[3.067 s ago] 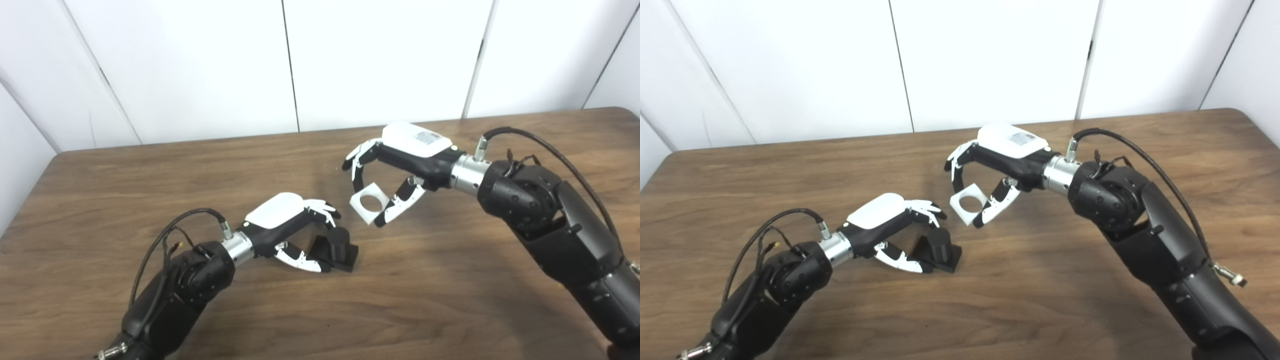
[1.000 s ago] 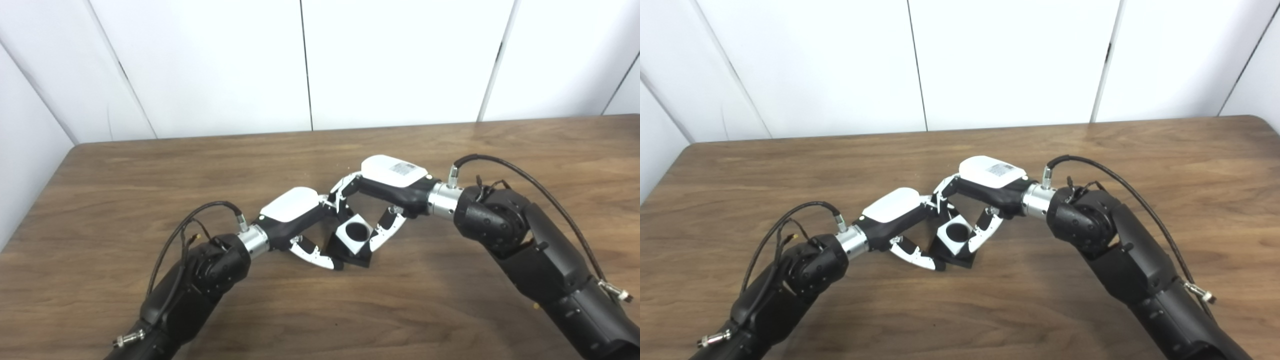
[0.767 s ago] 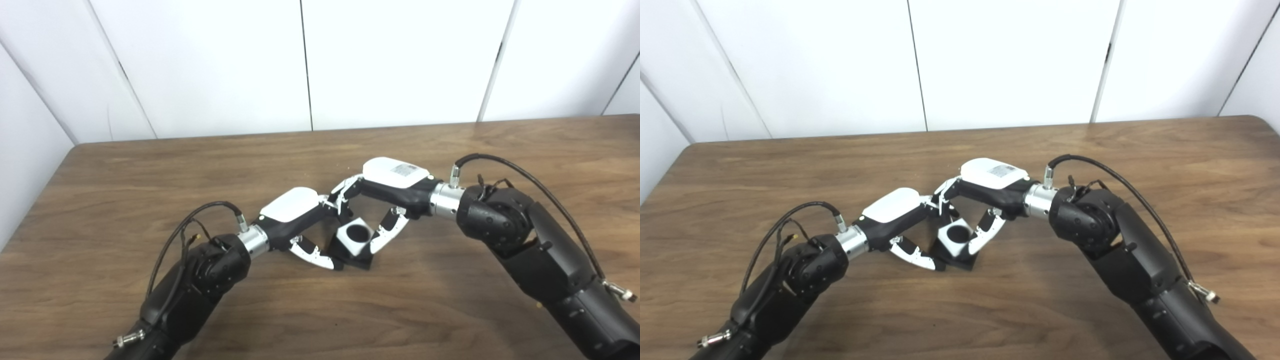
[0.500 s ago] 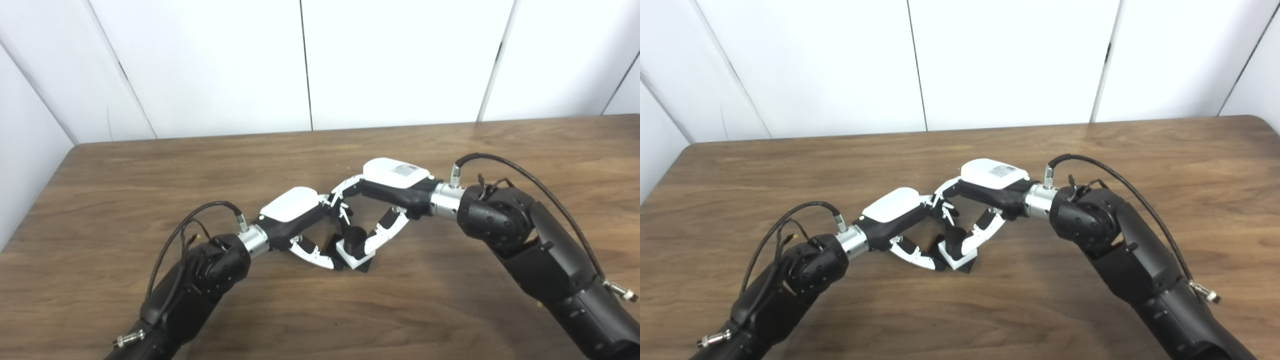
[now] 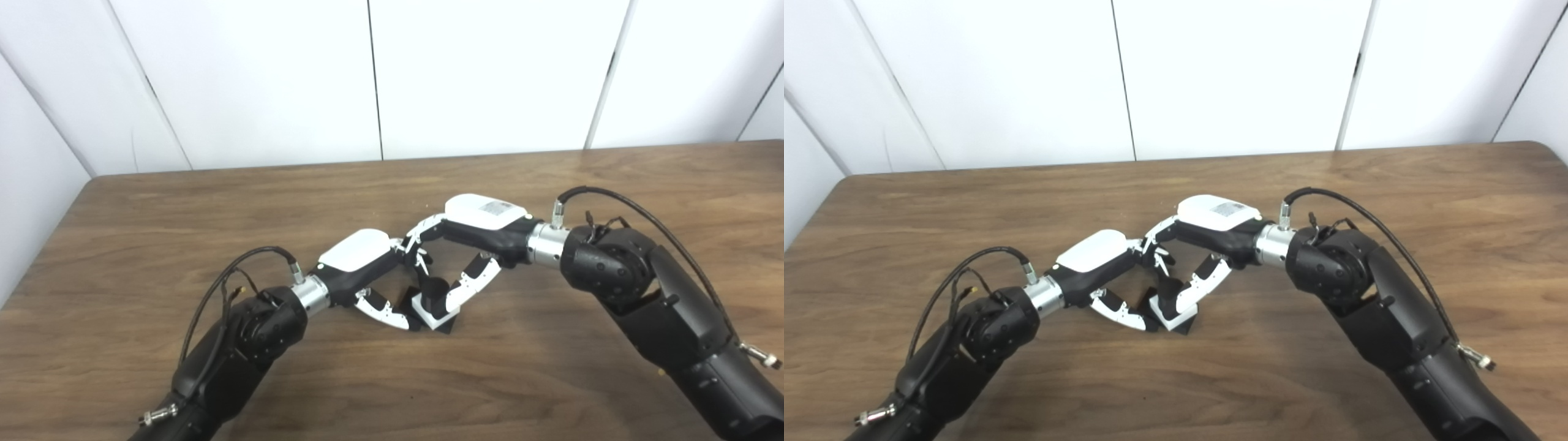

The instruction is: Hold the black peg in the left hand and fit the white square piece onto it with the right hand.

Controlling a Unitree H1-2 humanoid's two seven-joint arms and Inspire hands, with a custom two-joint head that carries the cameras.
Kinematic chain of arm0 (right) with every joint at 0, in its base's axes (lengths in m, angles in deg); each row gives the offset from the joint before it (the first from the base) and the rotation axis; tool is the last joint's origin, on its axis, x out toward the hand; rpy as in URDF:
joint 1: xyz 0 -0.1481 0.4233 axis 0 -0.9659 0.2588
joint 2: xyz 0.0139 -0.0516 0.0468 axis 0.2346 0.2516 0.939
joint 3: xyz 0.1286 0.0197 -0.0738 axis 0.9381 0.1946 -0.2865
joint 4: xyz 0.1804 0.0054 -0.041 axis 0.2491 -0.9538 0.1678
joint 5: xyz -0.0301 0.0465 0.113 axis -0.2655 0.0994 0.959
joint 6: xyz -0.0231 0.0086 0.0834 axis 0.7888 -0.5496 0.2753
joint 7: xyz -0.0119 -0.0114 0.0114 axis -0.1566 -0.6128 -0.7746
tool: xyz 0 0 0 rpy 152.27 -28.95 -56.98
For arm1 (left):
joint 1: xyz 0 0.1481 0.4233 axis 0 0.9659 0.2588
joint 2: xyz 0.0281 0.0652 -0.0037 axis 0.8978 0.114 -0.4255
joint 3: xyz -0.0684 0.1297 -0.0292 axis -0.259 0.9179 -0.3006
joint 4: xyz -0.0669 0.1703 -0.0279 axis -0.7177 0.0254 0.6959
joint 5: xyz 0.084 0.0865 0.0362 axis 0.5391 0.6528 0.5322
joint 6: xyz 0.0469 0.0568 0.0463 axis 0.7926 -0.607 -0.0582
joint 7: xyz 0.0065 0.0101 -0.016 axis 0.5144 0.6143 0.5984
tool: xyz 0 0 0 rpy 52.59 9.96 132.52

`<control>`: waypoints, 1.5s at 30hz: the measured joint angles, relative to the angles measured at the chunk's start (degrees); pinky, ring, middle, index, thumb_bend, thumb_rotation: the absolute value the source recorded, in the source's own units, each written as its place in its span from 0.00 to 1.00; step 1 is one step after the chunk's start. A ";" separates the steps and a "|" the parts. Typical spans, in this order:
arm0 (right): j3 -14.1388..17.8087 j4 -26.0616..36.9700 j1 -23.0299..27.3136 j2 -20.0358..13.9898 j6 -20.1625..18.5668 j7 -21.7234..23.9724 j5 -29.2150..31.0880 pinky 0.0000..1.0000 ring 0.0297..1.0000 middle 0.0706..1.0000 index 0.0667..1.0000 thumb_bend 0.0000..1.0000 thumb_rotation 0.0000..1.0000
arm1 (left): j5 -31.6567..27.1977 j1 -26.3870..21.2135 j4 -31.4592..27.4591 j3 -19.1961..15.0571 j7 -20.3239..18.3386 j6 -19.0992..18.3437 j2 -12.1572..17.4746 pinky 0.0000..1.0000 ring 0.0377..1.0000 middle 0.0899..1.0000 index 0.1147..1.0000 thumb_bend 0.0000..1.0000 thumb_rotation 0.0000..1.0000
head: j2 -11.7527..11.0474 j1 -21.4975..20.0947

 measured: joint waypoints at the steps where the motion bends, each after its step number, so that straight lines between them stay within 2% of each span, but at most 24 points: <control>1: 0.34 -0.01 -0.01 0.01 -0.17 0.01 -0.02 0.76 0.84 0.86 0.80 0.77 0.58 | 0.00 -0.01 -0.02 0.01 0.00 0.00 -0.02 0.83 0.88 0.82 0.51 0.74 0.27 | 0.00 0.00; 7: 4.08 -0.16 0.41 -0.08 -1.28 -0.81 0.32 0.71 0.83 0.85 0.79 0.70 0.62 | -0.27 0.06 -0.02 0.00 -0.06 0.01 -0.01 0.83 0.88 0.82 0.50 0.75 0.25 | -0.18 -0.70; 11: 6.88 -1.25 1.44 -0.17 -2.44 -1.95 1.44 0.66 0.82 0.84 0.79 0.67 0.59 | -0.32 0.06 -0.02 0.01 -0.06 0.01 -0.01 0.83 0.88 0.82 0.50 0.74 0.26 | -0.18 -0.70; 13: 8.52 -2.71 1.70 -0.39 -3.01 -2.56 2.29 0.68 0.83 0.85 0.79 0.66 0.55 | -0.34 0.07 -0.02 0.02 -0.06 0.01 -0.01 0.83 0.88 0.82 0.50 0.74 0.26 | -0.18 -1.23; 18: 10.79 -5.91 1.23 -0.64 -3.42 -4.52 3.31 0.70 0.82 0.83 0.78 0.65 0.53 | -0.38 0.10 -0.03 -0.03 -0.06 0.03 0.03 0.82 0.88 0.82 0.51 0.74 0.27 | -0.35 -2.20; 25: 13.73 -6.44 -3.65 0.18 -5.61 -9.55 4.22 0.73 0.82 0.82 0.78 0.63 0.48 | -0.36 0.16 -0.07 -0.05 -0.05 0.11 0.13 0.82 0.87 0.82 0.51 0.74 0.27 | -0.44 -3.25; 31: 16.85 -6.90 -8.50 4.20 -9.26 -13.89 7.85 0.64 0.76 0.80 0.76 0.60 0.40 | -0.37 0.31 -0.26 -0.11 -0.05 0.14 0.42 0.82 0.87 0.82 0.52 0.74 0.29 | -0.53 -4.57; 33: 17.34 -6.88 -9.97 5.62 -9.78 -15.18 9.02 0.62 0.74 0.79 0.75 0.60 0.39 | -0.38 0.36 -0.27 -0.25 -0.03 0.17 0.42 0.82 0.87 0.82 0.54 0.74 0.29 | -0.44 -4.75; 35: 18.74 -6.85 -11.27 7.47 -11.15 -16.53 10.73 0.63 0.73 0.78 0.75 0.59 0.34 | -0.49 0.53 -0.28 -0.51 0.03 0.21 0.40 0.81 0.87 0.82 0.59 0.74 0.30 | -0.53 -5.10; 37: 20.96 -6.84 -12.60 9.88 -12.46 -18.33 13.18 0.65 0.74 0.78 0.75 0.58 0.35 | -0.77 1.04 -0.29 -1.07 0.44 0.34 0.37 0.80 0.87 0.82 0.64 0.75 0.29 | -0.62 -5.27; 39: 21.84 -6.84 -13.35 11.35 -13.02 -19.87 14.57 0.68 0.75 0.77 0.75 0.56 0.35 | -1.12 1.71 -0.47 -1.75 0.70 0.36 0.30 0.77 0.87 0.83 0.70 0.75 0.27 | -0.62 -5.36; 45: 22.69 -6.03 -15.86 12.61 -13.52 -23.07 16.69 0.69 0.75 0.77 0.75 0.55 0.33 | -7.50 5.52 -1.06 -6.09 1.94 0.39 -1.10 0.76 0.87 0.85 0.86 0.75 0.27 | -0.79 -5.80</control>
